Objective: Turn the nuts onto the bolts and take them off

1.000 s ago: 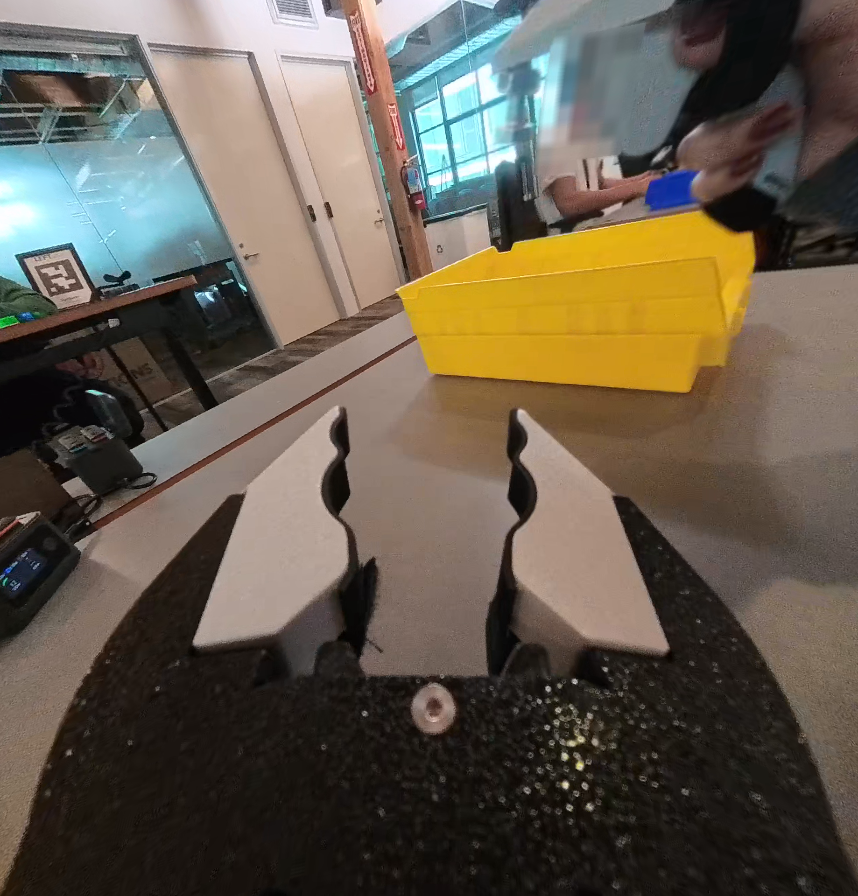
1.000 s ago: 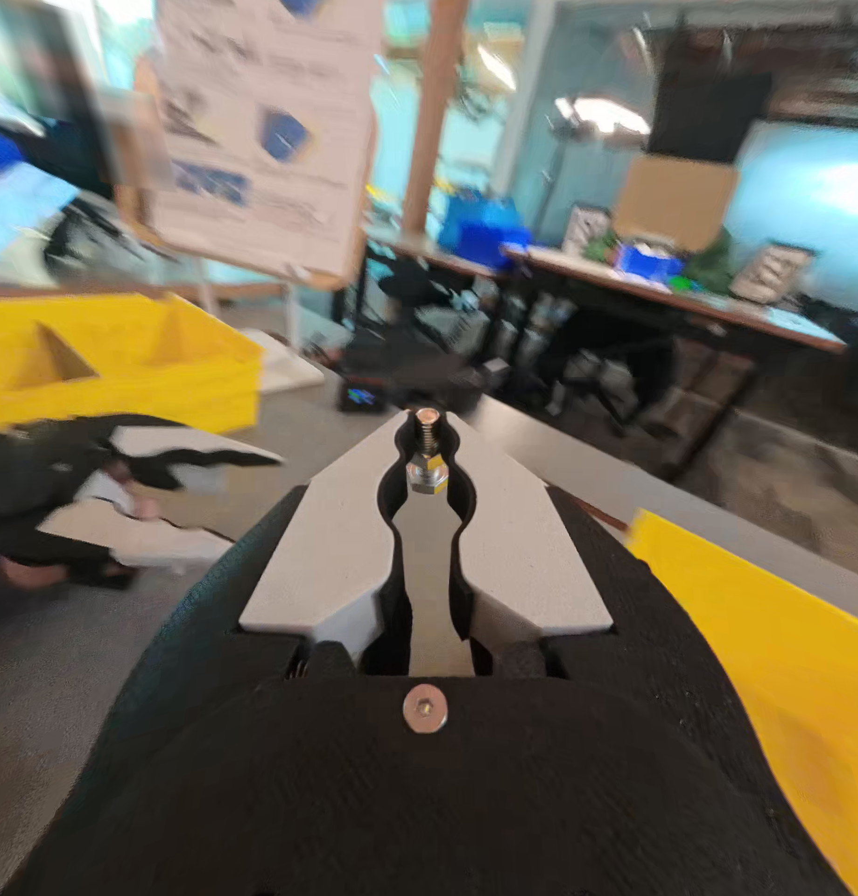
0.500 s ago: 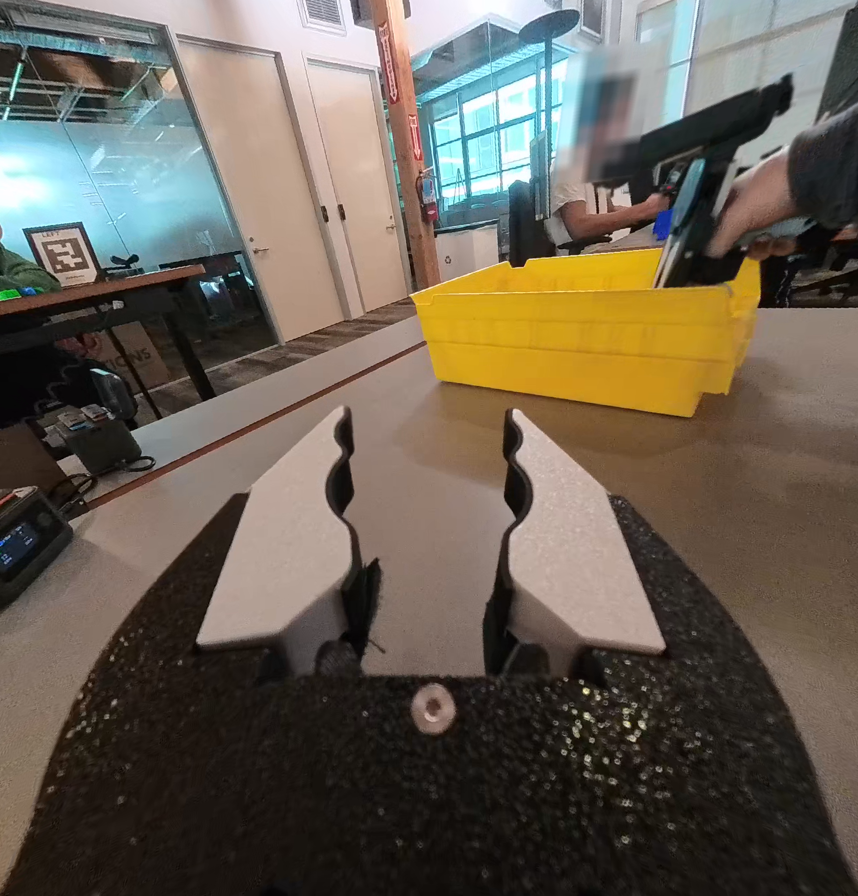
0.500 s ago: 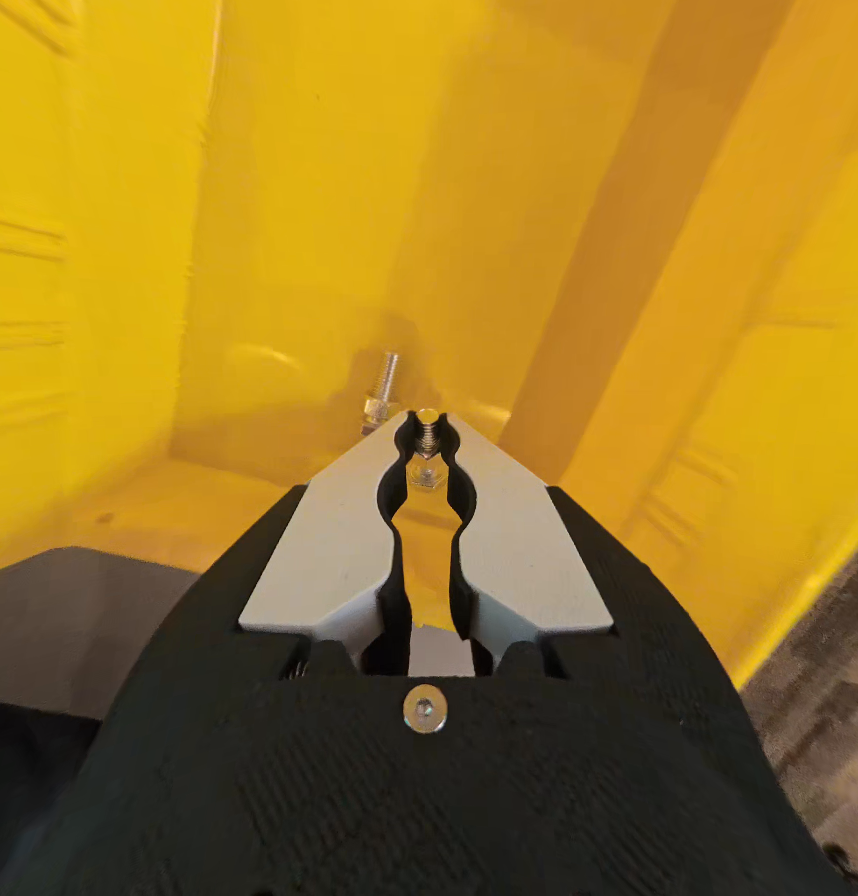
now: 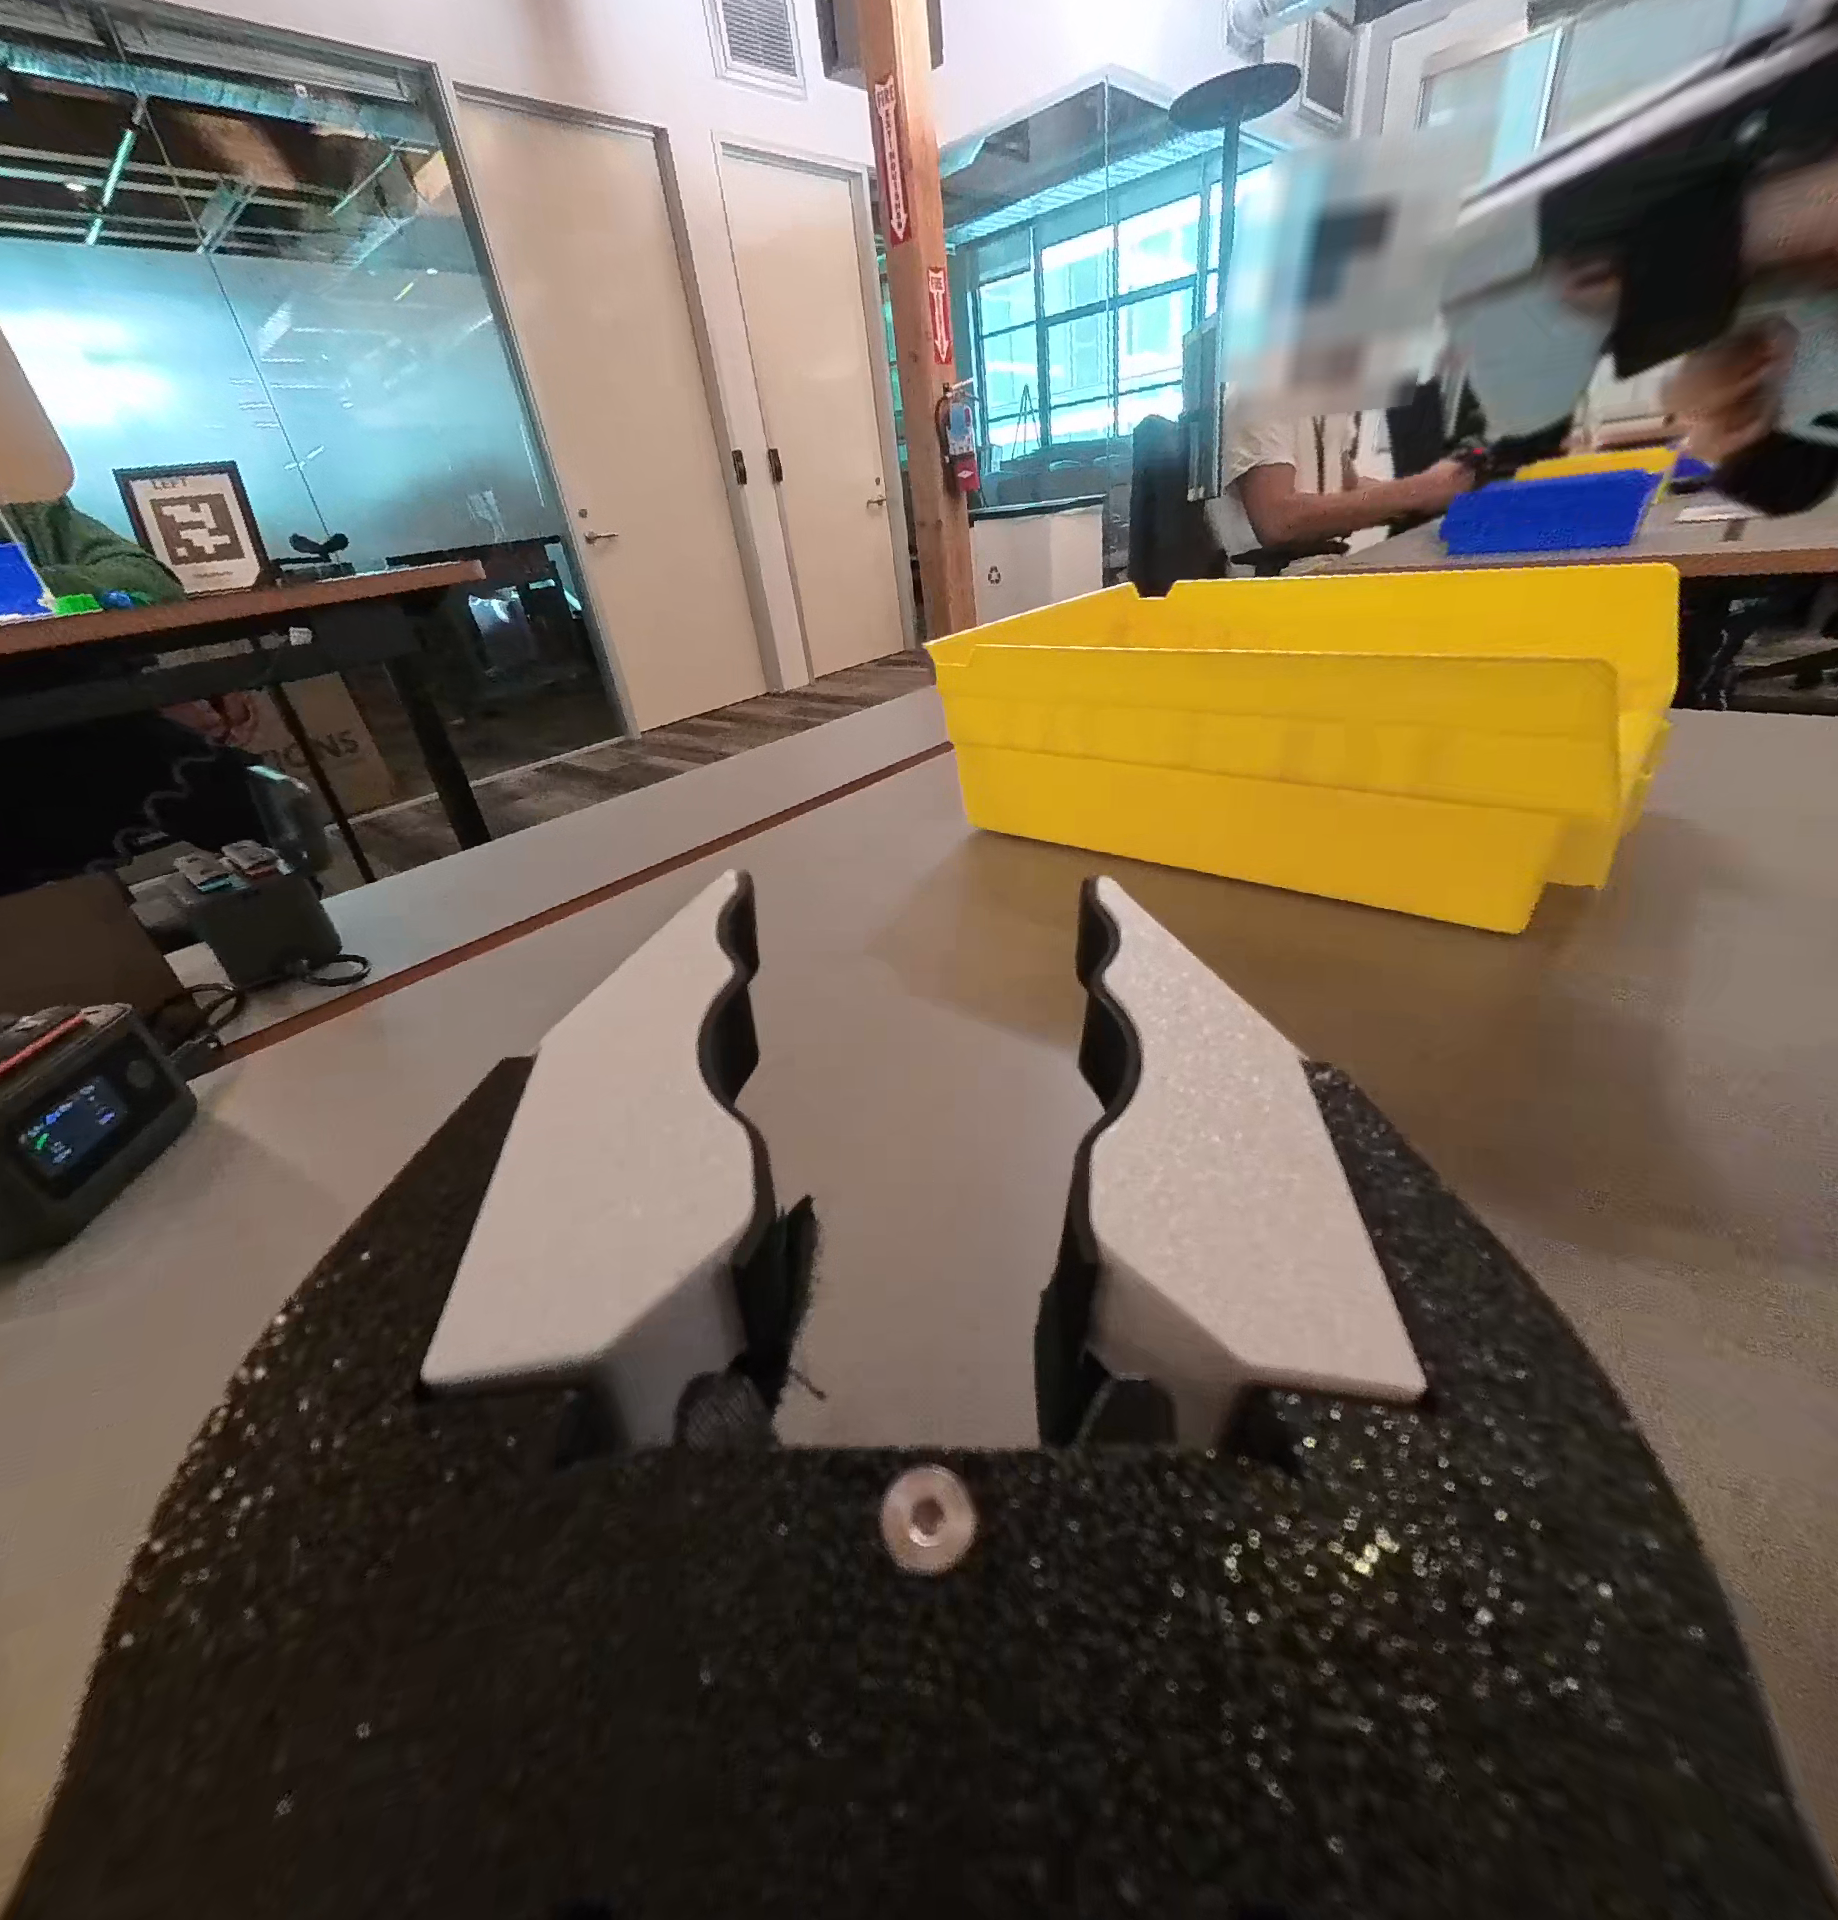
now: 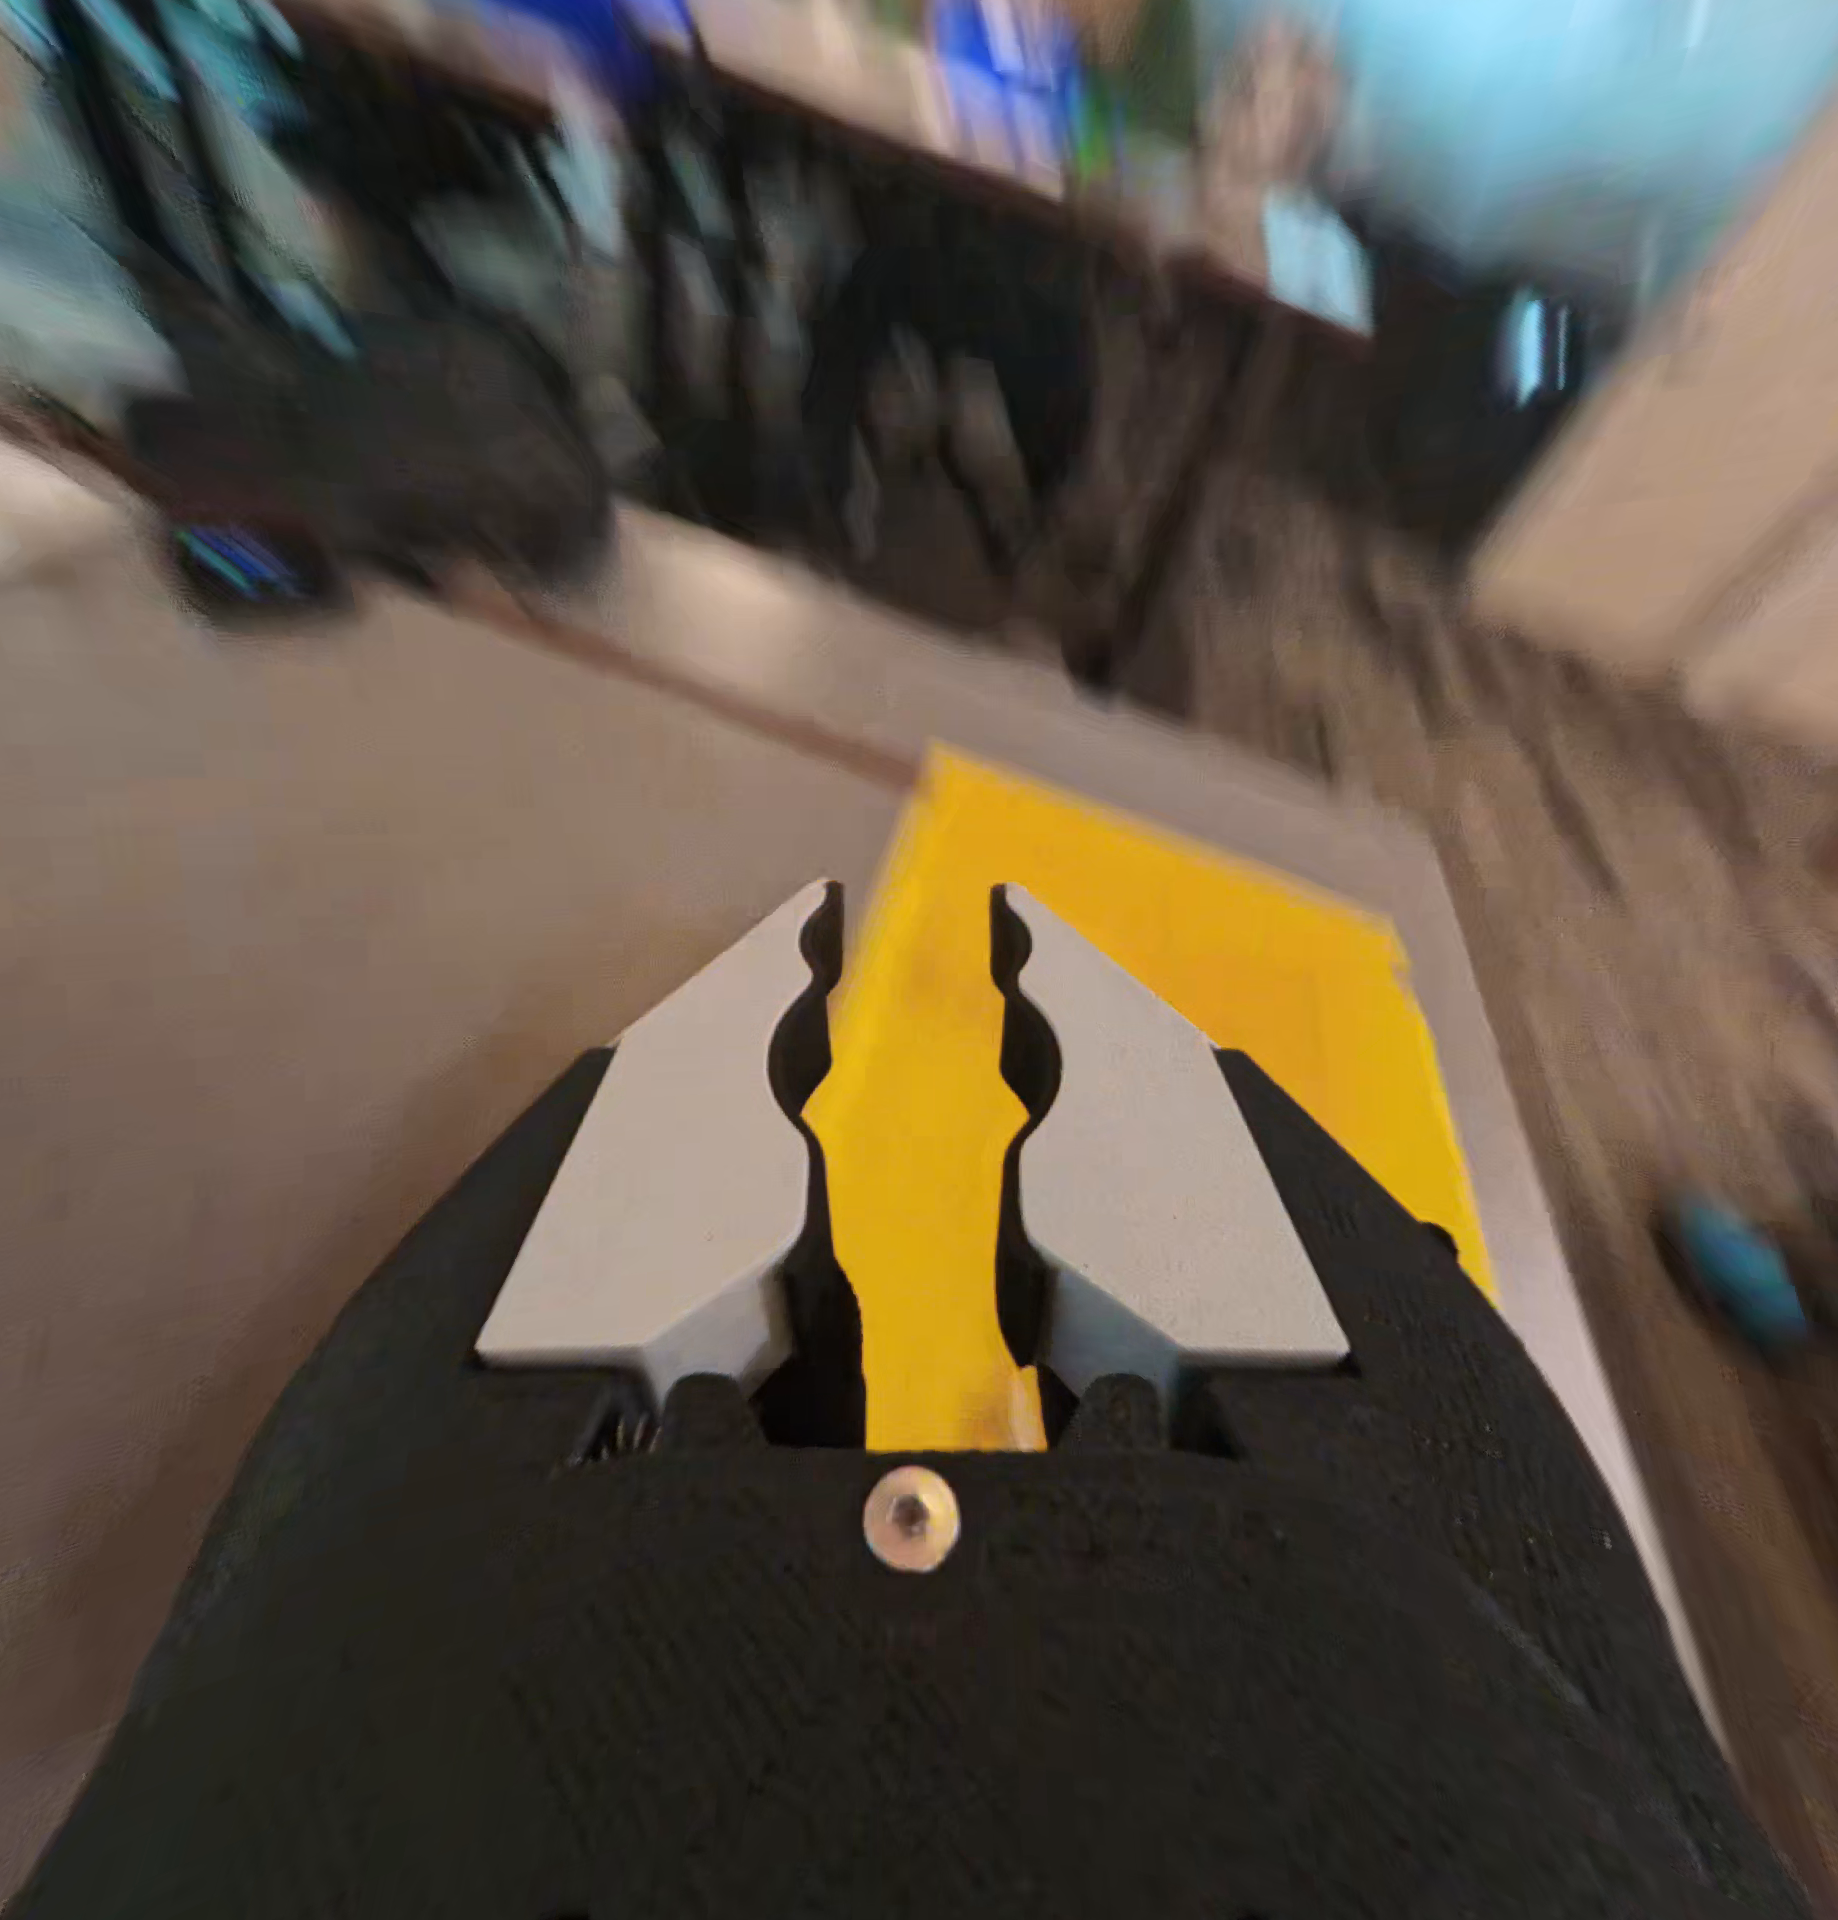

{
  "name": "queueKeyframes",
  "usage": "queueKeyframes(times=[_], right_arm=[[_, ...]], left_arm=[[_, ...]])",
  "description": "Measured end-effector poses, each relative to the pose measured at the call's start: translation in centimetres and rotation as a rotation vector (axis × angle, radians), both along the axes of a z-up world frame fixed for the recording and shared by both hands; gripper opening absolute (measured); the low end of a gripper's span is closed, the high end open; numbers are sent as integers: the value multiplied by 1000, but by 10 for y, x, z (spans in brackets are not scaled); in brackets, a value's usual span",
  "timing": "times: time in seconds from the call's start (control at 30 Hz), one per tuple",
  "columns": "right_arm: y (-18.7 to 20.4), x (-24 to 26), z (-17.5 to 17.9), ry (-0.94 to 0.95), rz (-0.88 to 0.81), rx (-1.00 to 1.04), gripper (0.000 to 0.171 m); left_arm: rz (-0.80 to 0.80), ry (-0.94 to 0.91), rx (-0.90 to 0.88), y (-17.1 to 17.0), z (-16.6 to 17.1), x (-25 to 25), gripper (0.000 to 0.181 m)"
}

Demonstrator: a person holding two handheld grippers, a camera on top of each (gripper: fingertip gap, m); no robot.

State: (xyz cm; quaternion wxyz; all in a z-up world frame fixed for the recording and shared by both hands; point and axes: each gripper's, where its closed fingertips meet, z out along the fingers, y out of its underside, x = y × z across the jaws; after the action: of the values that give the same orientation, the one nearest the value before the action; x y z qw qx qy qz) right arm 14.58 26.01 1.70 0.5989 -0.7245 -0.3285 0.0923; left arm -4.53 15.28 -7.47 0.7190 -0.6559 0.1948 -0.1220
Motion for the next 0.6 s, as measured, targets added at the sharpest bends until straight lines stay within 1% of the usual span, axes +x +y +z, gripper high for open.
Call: queueKeyframes(times=[0.03, 0.07, 0.1, 0.13, 0.17, 0.27, 0.3, 0.33, 0.37, 0.43, 0.47, 0.53, 0.6], right_arm=[[-18, -33, 21, 89, 100, 138, 27], [-33, -61, 35, 169, 156, 257, 25], [-44, -86, 40, 243, 177, 338, 24], [-54, -111, 38, 301, 203, 390, 22], [-60, -134, 28, 335, 231, 424, 17], [-52, -179, -20, 298, 256, 480, 11], [-49, -187, -34, 296, 275, 469, 10], [-45, -191, -46, 304, 279, 437, 9], [-41, -192, -54, 317, 266, 406, 9], [-39, -193, -65, 303, 259, 405, 8], [-42, -195, -70, 271, 278, 428, 7], [-50, -197, -72, 237, 311, 460, 5], [-56, -196, -68, 258, 328, 481, 4]], left_arm=[[6, 0, 0, 0, 1, -1, 60], [12, -2, 0, 0, 1, -3, 60], [17, -6, 2, 0, 2, -5, 60], [23, -10, 6, 0, 4, -7, 60], [27, -12, 10, 0, 5, -9, 59], [42, -7, 24, -3, 7, -13, 58], [43, 2, 29, -5, 7, -12, 57], [34, 17, 32, -6, 9, -9, 52], [46, 46, 24, -6, 9, -8, 42], [146, 137, 48, -10, 21, -12, 32], [173, 153, 68, -16, 31, -11, 28], [140, 84, 99, -37, 57, -3, 27], [144, 53, 91, -58, 82, -16, 30]])
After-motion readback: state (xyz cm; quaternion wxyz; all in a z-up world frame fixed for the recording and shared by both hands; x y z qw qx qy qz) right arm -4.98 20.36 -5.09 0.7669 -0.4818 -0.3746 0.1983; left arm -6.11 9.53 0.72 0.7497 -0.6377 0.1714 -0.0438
